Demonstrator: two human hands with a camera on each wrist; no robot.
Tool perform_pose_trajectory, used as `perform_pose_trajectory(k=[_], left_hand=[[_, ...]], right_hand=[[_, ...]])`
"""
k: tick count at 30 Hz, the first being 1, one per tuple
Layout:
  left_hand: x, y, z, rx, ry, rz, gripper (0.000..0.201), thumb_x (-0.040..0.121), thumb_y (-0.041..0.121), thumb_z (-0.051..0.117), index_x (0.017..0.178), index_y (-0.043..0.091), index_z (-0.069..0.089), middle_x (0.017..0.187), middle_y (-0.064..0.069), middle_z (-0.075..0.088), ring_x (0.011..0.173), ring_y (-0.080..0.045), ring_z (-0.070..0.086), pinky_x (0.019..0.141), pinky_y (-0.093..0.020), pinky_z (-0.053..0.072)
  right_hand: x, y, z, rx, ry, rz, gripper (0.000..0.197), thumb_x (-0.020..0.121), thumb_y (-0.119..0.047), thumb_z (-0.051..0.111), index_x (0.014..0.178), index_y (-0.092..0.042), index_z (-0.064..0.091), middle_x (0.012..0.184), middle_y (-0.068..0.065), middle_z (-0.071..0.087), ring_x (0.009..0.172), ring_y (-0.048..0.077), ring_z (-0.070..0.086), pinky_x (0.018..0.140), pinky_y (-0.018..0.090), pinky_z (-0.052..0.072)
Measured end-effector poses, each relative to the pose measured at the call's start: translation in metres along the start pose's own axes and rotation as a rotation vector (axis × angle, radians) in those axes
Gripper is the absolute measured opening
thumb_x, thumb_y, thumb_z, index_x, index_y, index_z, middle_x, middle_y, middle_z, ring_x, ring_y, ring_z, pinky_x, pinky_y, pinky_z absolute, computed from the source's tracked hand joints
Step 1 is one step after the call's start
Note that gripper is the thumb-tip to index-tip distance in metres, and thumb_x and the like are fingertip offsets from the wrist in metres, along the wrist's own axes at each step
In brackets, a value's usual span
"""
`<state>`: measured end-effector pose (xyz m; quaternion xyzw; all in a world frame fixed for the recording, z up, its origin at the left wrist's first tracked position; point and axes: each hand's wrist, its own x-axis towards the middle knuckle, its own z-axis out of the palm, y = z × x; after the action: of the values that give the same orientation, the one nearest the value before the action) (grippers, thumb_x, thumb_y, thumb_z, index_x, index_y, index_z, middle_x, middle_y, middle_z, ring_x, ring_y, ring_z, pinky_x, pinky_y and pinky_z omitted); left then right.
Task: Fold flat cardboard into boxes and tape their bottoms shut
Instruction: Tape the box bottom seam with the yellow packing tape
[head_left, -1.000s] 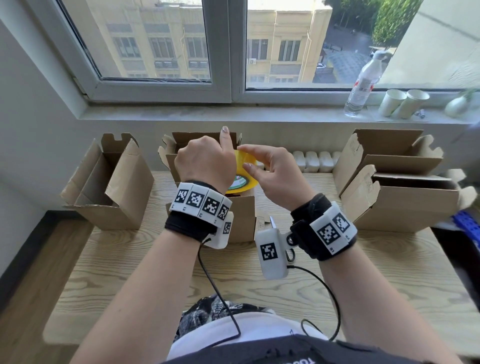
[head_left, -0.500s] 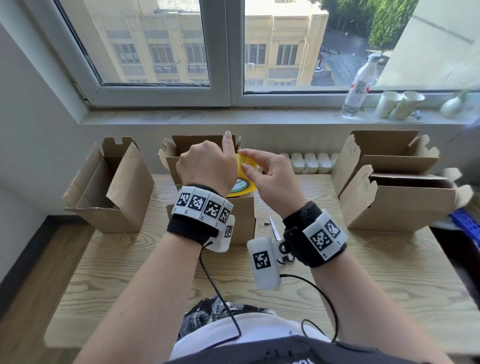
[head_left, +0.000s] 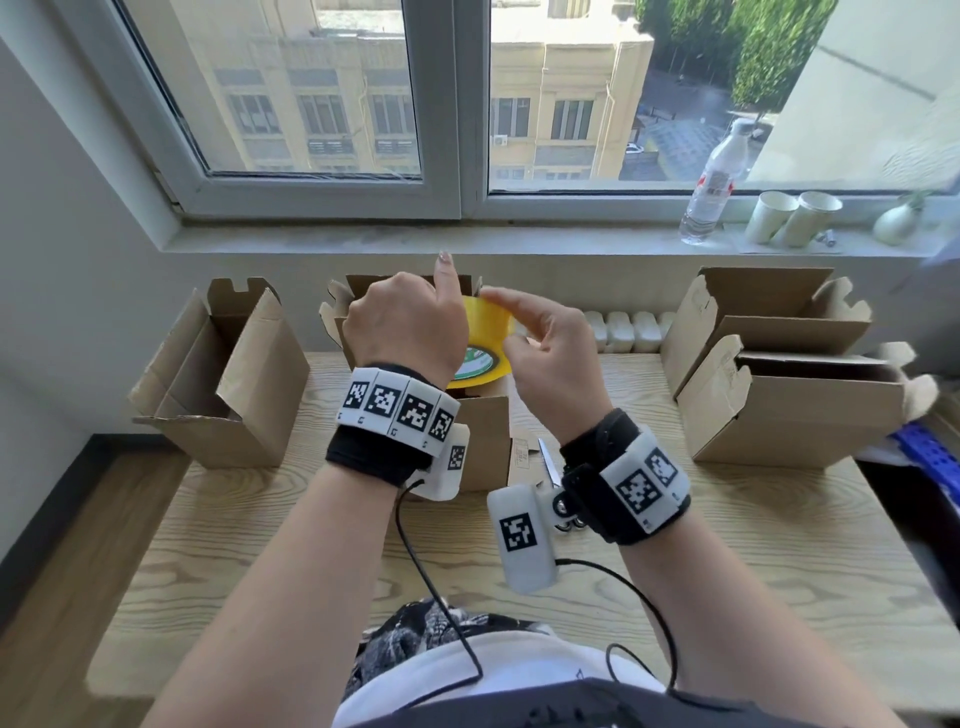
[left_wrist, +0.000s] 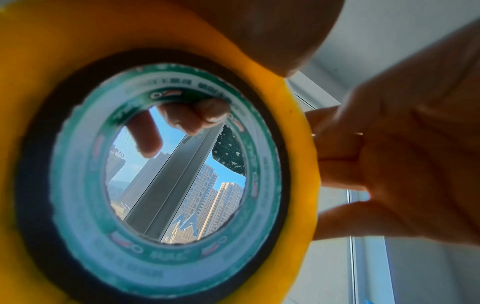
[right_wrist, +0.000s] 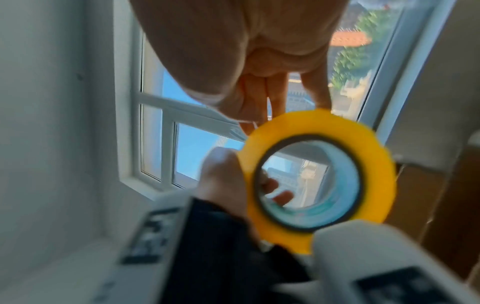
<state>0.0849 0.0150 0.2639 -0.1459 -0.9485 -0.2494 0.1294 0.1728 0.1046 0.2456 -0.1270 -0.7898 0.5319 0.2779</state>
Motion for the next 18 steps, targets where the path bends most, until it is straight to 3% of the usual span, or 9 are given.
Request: perform_pose_trajectory(k=[3, 6, 9, 12, 13, 15, 18], left_hand=[[0.002, 0.003, -0.007, -0.064, -0.054, -0.039, 0.070, 0.102, 0.054, 0.019, 0.068, 0.012, 0.063, 0.081, -0.012, 0.063, 0.078, -0.029, 0.051, 0.072, -0.035, 0.034], [0.000, 0.005, -0.011, -0.097, -0.086, -0.058, 0.069, 0.102, 0.055, 0.019, 0.069, 0.013, 0.062, 0.083, -0.011, 0.062, 0.079, -0.028, 0.050, 0.072, -0.034, 0.033], [-0.005, 0.006, -0.014, -0.091, -0.137, -0.062, 0.068, 0.103, 0.054, 0.020, 0.078, 0.011, 0.067, 0.101, -0.017, 0.068, 0.091, -0.032, 0.054, 0.076, -0.035, 0.034], [-0.008, 0.006, -0.013, -0.080, -0.216, -0.089, 0.067, 0.104, 0.052, 0.021, 0.088, 0.008, 0.069, 0.112, -0.020, 0.066, 0.112, -0.037, 0.054, 0.090, -0.038, 0.036], [-0.007, 0.004, -0.011, -0.079, -0.228, -0.091, 0.066, 0.104, 0.052, 0.020, 0.083, 0.009, 0.066, 0.110, -0.020, 0.066, 0.110, -0.036, 0.054, 0.091, -0.038, 0.036], [-0.006, 0.000, -0.005, -0.066, -0.232, -0.084, 0.065, 0.103, 0.053, 0.019, 0.073, 0.011, 0.060, 0.098, -0.017, 0.066, 0.092, -0.033, 0.052, 0.081, -0.038, 0.035], [-0.004, -0.003, 0.003, -0.049, -0.228, -0.078, 0.067, 0.103, 0.053, 0.019, 0.071, 0.011, 0.060, 0.083, -0.010, 0.059, 0.081, -0.027, 0.048, 0.074, -0.034, 0.030]], right_hand=[[0.009, -0.007, 0.001, 0.034, 0.023, -0.004, 0.029, 0.092, -0.014, 0.058, 0.119, -0.010, 0.070, 0.124, 0.002, 0.068, 0.119, 0.014, 0.060, 0.106, 0.040, 0.046], [0.011, -0.004, -0.001, -0.002, -0.004, 0.035, 0.035, 0.085, -0.032, 0.067, 0.116, -0.016, 0.070, 0.114, 0.000, 0.070, 0.108, 0.017, 0.063, 0.096, 0.044, 0.051], [0.010, 0.001, -0.002, 0.087, -0.103, 0.193, 0.041, 0.067, -0.053, 0.066, 0.100, -0.029, 0.069, 0.099, 0.007, 0.070, 0.095, 0.030, 0.067, 0.085, 0.055, 0.055], [0.010, 0.007, -0.002, 0.126, -0.170, 0.278, 0.039, 0.058, -0.053, 0.068, 0.089, -0.030, 0.068, 0.103, 0.018, 0.067, 0.097, 0.041, 0.064, 0.085, 0.061, 0.053], [0.010, 0.009, -0.002, 0.135, -0.175, 0.294, 0.038, 0.058, -0.052, 0.069, 0.088, -0.030, 0.069, 0.104, 0.019, 0.067, 0.100, 0.041, 0.064, 0.087, 0.062, 0.052], [0.009, 0.010, -0.002, 0.153, -0.170, 0.314, 0.036, 0.056, -0.049, 0.070, 0.086, -0.030, 0.071, 0.104, 0.017, 0.069, 0.104, 0.039, 0.063, 0.090, 0.061, 0.051], [0.008, 0.010, -0.001, 0.170, -0.135, 0.329, 0.035, 0.053, -0.046, 0.067, 0.083, -0.027, 0.071, 0.103, 0.022, 0.069, 0.101, 0.043, 0.063, 0.086, 0.060, 0.053]])
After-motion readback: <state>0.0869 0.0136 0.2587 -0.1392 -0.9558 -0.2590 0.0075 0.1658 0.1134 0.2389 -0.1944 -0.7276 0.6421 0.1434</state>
